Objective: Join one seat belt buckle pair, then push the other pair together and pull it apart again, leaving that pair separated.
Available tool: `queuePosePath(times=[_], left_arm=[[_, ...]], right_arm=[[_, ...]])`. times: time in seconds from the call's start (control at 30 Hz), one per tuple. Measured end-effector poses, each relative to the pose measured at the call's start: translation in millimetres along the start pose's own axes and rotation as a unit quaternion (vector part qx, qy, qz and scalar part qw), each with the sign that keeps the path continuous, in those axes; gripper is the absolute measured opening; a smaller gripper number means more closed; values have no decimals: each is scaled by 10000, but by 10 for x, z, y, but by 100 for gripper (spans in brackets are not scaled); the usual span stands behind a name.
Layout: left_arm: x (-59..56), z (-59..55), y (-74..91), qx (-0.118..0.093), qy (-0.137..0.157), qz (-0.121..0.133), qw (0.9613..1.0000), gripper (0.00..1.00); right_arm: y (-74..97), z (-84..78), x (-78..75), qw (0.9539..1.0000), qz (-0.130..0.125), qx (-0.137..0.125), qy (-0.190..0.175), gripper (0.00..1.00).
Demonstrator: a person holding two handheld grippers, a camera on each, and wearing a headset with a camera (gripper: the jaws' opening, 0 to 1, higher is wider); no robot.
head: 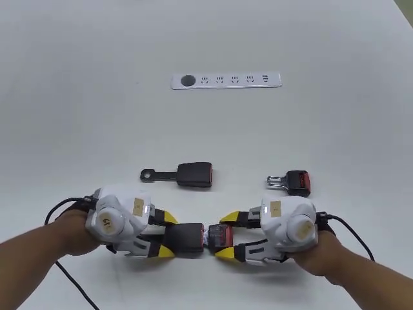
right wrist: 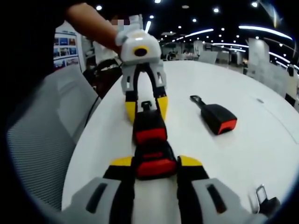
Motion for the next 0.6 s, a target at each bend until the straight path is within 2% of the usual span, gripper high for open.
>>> queuePosePath(times=[0.6], left_arm=[[-22, 0, 19, -362, 93, -59, 9993, 31]], right_arm=[[-4, -3, 8, 9997, 26, -209, -117, 33]])
Point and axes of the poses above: the centre of the closed fingertips' face, and the gripper's own axes: y roughly backward along the fingers, x roughly to its left, z roughly out of its top, the point moved 3 cm from there along y, roughly backward along the fingers, and after that the axes turned 4 degrees about z, right-handed, at the moved point
